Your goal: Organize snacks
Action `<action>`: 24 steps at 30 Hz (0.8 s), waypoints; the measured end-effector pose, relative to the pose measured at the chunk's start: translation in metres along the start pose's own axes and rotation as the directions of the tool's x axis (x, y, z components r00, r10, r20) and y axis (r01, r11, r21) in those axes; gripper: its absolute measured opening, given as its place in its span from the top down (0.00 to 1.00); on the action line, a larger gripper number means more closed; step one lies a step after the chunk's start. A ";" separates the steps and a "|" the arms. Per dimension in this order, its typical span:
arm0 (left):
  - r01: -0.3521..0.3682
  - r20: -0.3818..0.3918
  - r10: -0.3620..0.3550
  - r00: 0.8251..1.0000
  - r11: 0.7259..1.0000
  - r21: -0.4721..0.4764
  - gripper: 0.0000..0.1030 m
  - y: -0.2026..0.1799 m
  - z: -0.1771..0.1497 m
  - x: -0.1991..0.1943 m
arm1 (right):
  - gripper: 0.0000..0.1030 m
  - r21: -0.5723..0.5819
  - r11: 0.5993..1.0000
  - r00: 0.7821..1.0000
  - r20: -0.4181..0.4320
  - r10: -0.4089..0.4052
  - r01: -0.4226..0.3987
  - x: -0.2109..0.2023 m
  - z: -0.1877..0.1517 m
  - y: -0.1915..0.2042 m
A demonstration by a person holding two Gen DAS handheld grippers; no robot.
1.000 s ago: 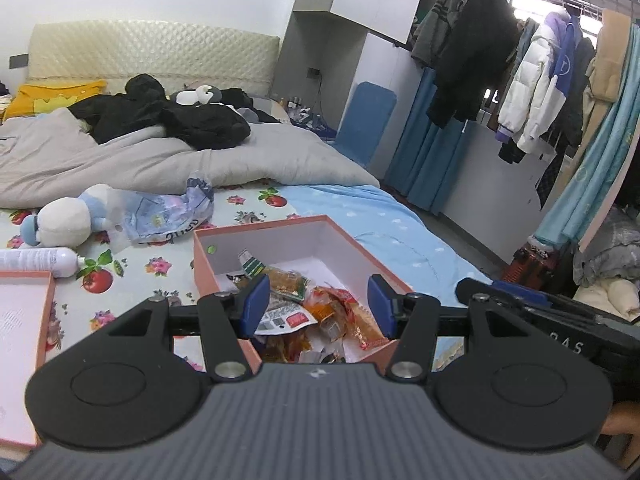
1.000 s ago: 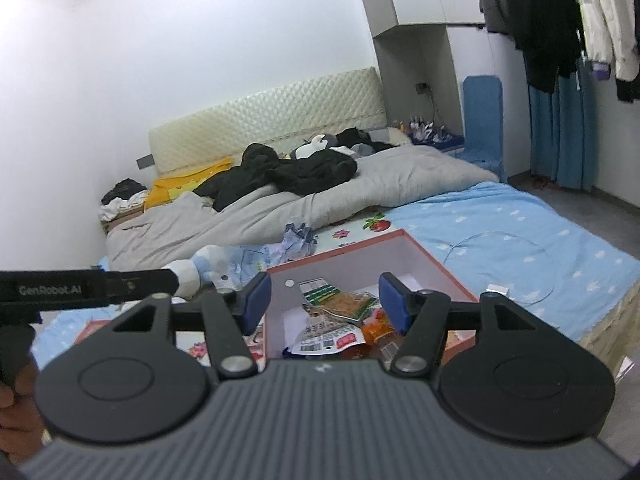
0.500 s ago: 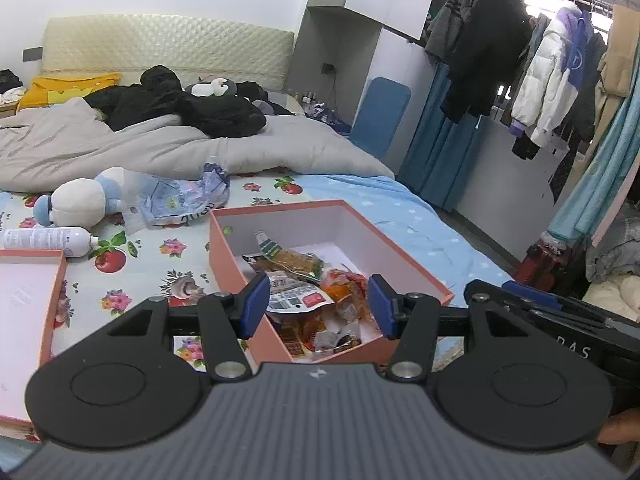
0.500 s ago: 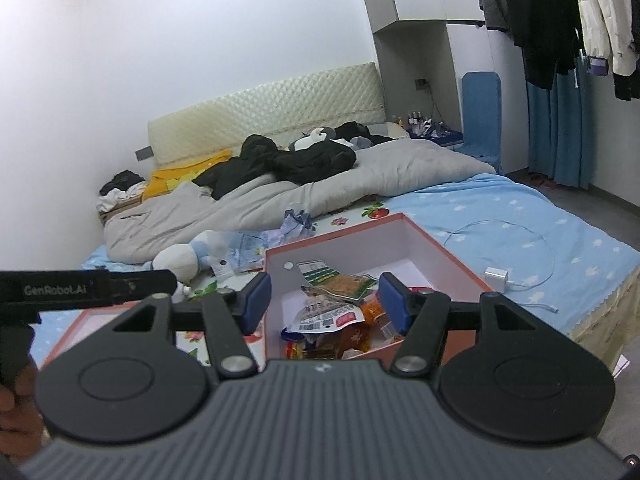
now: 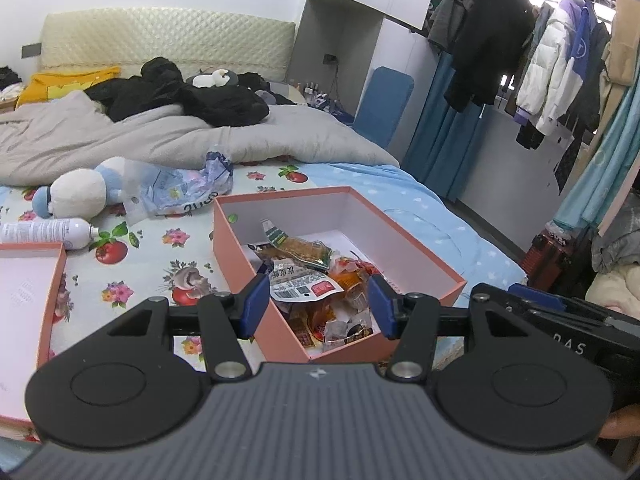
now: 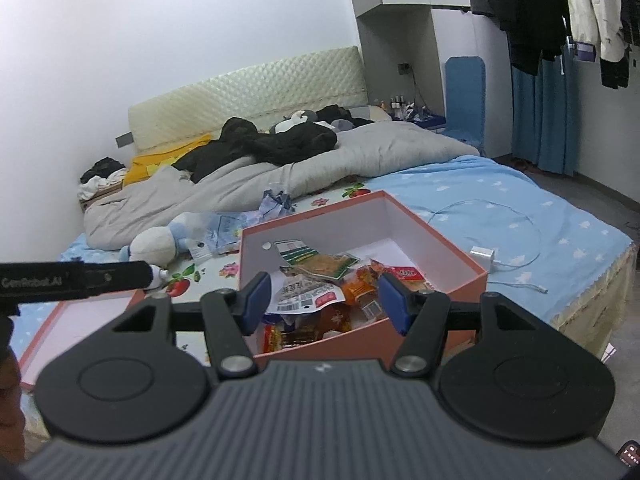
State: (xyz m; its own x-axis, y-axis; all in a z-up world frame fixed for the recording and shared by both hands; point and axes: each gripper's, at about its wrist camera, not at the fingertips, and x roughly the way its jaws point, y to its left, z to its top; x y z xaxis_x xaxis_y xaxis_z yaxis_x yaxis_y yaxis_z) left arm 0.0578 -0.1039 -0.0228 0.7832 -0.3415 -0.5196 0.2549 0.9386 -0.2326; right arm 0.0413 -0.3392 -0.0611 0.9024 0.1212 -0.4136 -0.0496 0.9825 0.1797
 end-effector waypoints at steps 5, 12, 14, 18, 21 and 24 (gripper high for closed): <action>-0.006 -0.005 0.006 1.000 1.000 -0.001 0.42 -0.001 -0.003 0.004 | 0.40 0.005 1.000 1.000 -0.020 0.000 0.000 0.003 -0.004 -0.004; -0.007 -0.010 0.007 1.000 1.000 0.003 0.37 -0.002 -0.008 0.003 | 0.40 0.006 1.000 0.999 -0.034 0.007 -0.006 0.005 -0.008 -0.003; -0.011 -0.014 0.011 1.000 1.000 -0.002 0.32 -0.001 -0.008 0.003 | 0.40 0.005 1.000 0.999 -0.034 0.006 -0.006 0.005 -0.008 -0.003; -0.031 -0.017 0.031 0.999 0.999 -0.011 0.13 0.003 -0.008 0.003 | 0.40 0.003 1.000 0.999 -0.033 0.006 -0.006 0.006 -0.009 -0.004; -0.036 -0.016 0.036 0.999 0.999 -0.007 0.06 0.004 -0.008 0.002 | 0.40 0.009 1.000 0.999 -0.035 0.013 -0.013 0.006 -0.009 -0.004; -0.037 -0.023 0.037 0.999 0.999 0.004 0.03 0.004 -0.007 0.003 | 0.40 0.009 1.000 0.999 -0.032 0.007 -0.007 0.005 -0.009 -0.004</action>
State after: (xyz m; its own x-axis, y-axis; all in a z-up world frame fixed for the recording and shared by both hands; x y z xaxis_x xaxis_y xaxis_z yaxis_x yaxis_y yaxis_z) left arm 0.0566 -0.1015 -0.0312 0.7792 -0.3075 -0.5462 0.2278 0.9507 -0.2102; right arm 0.0425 -0.3417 -0.0719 0.8880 0.1325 -0.4402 -0.0516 0.9803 0.1909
